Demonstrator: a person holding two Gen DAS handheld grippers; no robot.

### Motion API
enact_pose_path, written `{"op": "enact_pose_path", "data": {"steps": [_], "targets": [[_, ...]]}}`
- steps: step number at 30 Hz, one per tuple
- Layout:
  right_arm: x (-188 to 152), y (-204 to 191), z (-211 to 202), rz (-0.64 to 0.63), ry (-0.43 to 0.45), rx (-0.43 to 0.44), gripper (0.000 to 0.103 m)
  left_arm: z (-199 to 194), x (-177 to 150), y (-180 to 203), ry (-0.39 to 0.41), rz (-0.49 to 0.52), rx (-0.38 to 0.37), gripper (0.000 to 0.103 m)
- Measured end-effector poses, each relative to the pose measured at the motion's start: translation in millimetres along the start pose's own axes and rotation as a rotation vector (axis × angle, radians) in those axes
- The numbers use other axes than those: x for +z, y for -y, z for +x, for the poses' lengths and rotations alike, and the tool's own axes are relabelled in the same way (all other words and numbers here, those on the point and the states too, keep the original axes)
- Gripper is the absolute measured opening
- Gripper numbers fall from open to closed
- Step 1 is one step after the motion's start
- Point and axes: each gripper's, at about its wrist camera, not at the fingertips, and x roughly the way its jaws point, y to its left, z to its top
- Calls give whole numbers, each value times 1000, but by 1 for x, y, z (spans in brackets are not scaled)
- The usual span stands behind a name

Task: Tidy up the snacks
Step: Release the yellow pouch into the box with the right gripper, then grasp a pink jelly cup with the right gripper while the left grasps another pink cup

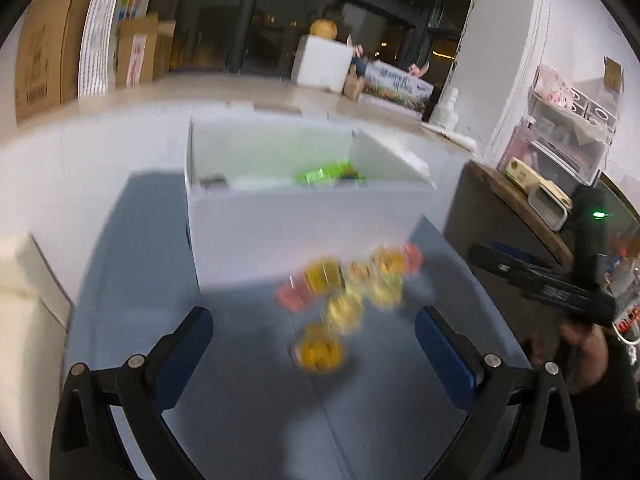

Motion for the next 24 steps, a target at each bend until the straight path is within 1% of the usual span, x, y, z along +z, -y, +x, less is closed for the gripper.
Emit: {"op": "enact_pose_path", "data": {"steps": [3,5,7,9,11,13,15,18,19,20,21,24], "targets": [[-12,13,13,-7,-31,-8,103,0,-18,3,-27,-8,-2,103],[-10,18,24,-24,-39,-33,103,0,-24,3,-33,-10,0,103],[-6,20,34,-41,-48,-38,102,1,-26,3,-37,-14,4,103],[1,20,48,-69,-66,-44,97,3,-27,3,-43,-15,6,103],[7,18,65,-99,-94,-55,83,4,-28,3,-48,-15,8,103],[12,18,84,-113,-130,-51,78,5,-28,2,-53,-16,5,103],[14,21,103,-118,-160,-24,70,6,-29,0,-57,-18,8,103],[16,24,111,-114,-166,20,60,9,-30,-2,-69,-23,10,103],[16,25,112,-107,-173,34,49,11,-30,-3,-73,-24,10,103],[15,27,113,-103,-181,28,40,11,-30,-3,-75,-25,10,103],[13,29,113,-103,-179,31,36,12,-31,-3,-77,-28,9,103],[8,34,107,-93,-174,56,36,15,-32,-2,-81,-29,2,103]]}}
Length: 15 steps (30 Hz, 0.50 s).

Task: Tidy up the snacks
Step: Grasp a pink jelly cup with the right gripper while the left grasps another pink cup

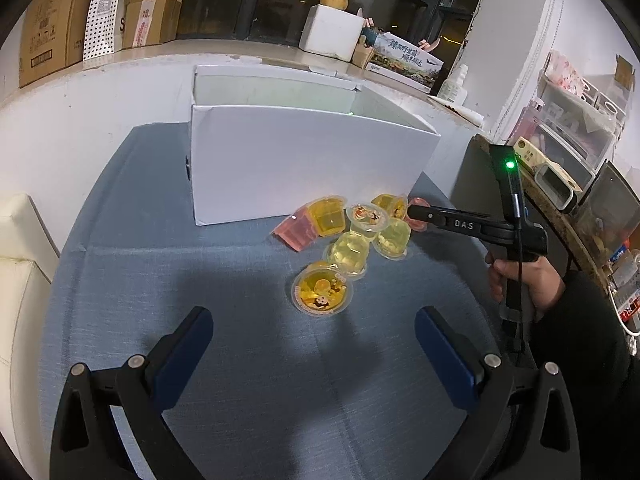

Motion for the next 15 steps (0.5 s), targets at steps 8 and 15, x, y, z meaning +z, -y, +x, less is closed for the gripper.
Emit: {"op": "enact_pose_path", "data": {"steps": [8,15], "targets": [[-14,-11,-45,9,65,19,35,30,30,-1,1,12,6,103],[-41,-29,-102,26,138,57,35,88,60,-8,-58,44,97,102]]}}
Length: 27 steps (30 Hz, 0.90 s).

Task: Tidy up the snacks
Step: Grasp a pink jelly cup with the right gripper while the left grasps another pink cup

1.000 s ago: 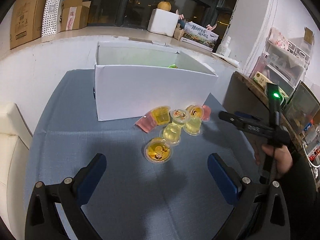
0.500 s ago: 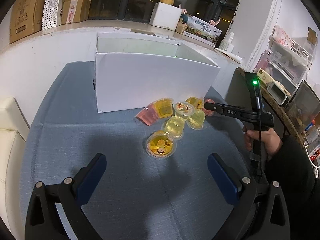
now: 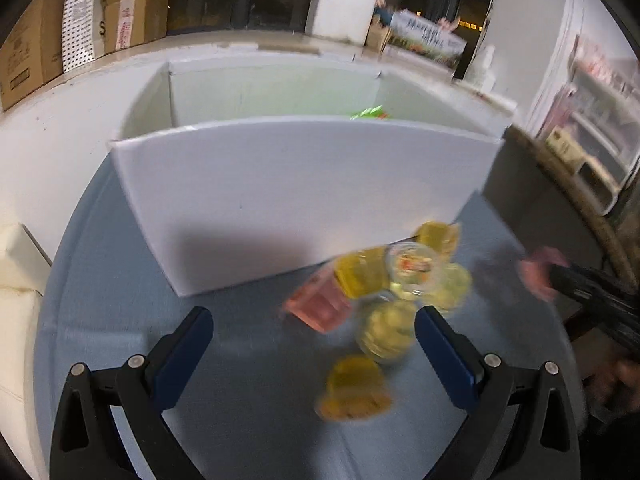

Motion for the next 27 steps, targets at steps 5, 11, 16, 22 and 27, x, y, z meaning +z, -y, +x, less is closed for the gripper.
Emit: {"op": "enact_pose_path", "data": {"steps": [5,11,16,22,27], "targets": [[-9,-5,-15,9,8,12,35,25,6,1,-30,18,10,102],[-8,-11,-19,-1,17,28,35,31,10,2,-38,19,-42,42],[-8,-21,-22,-25,29,41,35,28,11,5,-41,73,-54,39],[-11,-22,-17,-32,12,30,35,14,7,6,-12,83,-85,29],[-25,-17,-13,-17,-1,-45,79,6,3,3,4,64,-106,13]]}}
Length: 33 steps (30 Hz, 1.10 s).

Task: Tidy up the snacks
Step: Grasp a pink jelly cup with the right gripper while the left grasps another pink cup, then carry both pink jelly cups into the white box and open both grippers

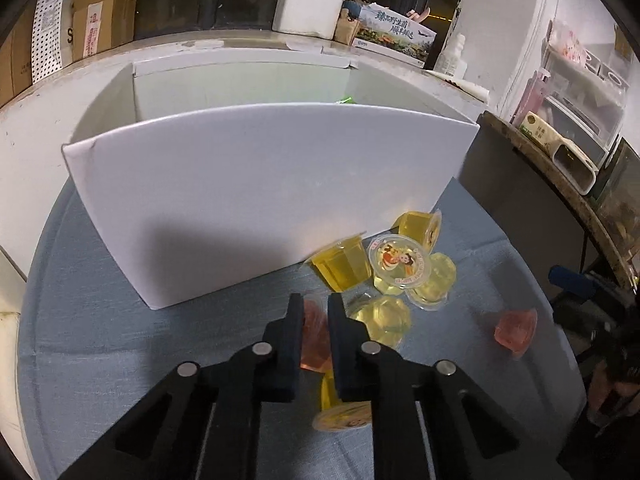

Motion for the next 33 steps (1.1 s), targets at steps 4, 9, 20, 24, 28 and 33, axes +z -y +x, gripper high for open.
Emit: {"op": "enact_pose_path", "data": {"steps": [4,9,20,24,28,33], "targets": [[-12,4,17,8,-67,-14,80,-4,-3,-6,-7,-8,-10,13],[-22,10,34,27,-127,11,56,-2,-3,-6,-25,11,5,36],[-23,6,26,26,-101,56,48,16,-14,-1,-74,34,61,93],[-21,4,26,23,-99,64,48,22,-12,-1,-78,90,60,93],[-22,3,26,22,-104,72,48,28,-6,1,-93,131,44,64],[-21,4,27,27,-104,73,48,24,-7,-2,-103,120,22,44]]}}
